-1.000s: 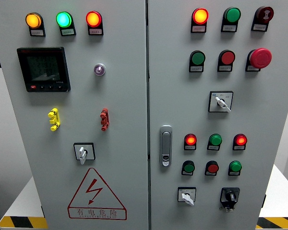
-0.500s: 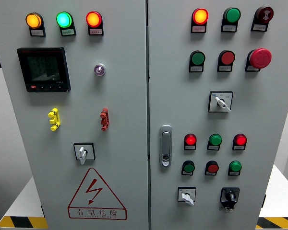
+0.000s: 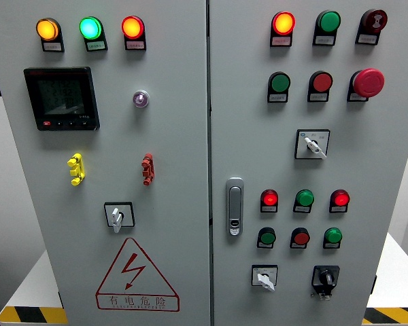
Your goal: Turn on light switch 1
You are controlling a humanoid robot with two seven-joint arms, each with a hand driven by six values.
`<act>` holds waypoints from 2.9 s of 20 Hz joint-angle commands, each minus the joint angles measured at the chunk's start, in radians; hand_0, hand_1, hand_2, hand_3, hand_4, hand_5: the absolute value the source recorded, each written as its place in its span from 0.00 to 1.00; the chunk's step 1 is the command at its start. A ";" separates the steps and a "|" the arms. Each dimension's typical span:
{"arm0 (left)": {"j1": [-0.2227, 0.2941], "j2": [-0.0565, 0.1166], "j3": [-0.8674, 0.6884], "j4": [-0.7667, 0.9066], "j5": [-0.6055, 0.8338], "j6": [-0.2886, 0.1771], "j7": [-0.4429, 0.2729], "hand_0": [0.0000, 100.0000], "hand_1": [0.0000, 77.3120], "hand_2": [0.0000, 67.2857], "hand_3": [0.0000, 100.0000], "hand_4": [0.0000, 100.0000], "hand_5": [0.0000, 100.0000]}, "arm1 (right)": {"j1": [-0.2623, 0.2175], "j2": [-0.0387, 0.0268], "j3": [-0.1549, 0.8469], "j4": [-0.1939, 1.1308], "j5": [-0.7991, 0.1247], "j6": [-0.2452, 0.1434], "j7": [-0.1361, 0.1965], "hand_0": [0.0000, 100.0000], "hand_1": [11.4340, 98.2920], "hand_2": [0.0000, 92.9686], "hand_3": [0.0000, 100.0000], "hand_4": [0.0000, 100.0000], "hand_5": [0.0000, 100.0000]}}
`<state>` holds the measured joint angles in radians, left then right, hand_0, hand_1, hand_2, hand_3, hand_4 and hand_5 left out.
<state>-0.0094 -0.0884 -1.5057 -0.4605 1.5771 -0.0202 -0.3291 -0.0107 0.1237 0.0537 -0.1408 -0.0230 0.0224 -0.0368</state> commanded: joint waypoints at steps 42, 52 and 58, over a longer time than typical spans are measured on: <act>-0.248 -0.027 -0.022 -1.161 0.014 0.097 0.774 0.00 0.50 0.54 0.80 1.00 0.92 | 0.000 -0.0009 0.000 0.000 0.000 0.001 0.000 0.00 0.10 0.00 0.20 0.19 0.11; -0.374 -0.030 0.051 -1.164 0.014 0.255 0.828 0.00 0.50 0.57 0.81 1.00 0.91 | 0.000 0.0006 0.002 0.000 0.000 -0.001 0.000 0.00 0.09 0.00 0.20 0.19 0.11; -0.405 -0.030 0.055 -1.164 0.014 0.328 0.858 0.00 0.51 0.59 0.83 1.00 0.92 | 0.000 -0.0009 0.000 0.000 0.000 -0.001 0.000 0.00 0.10 0.00 0.20 0.19 0.10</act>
<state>-0.4087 -0.1195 -1.4517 -1.6244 1.5908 0.2986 0.5246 -0.0108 0.1235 0.0537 -0.1411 -0.0230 0.0226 -0.0368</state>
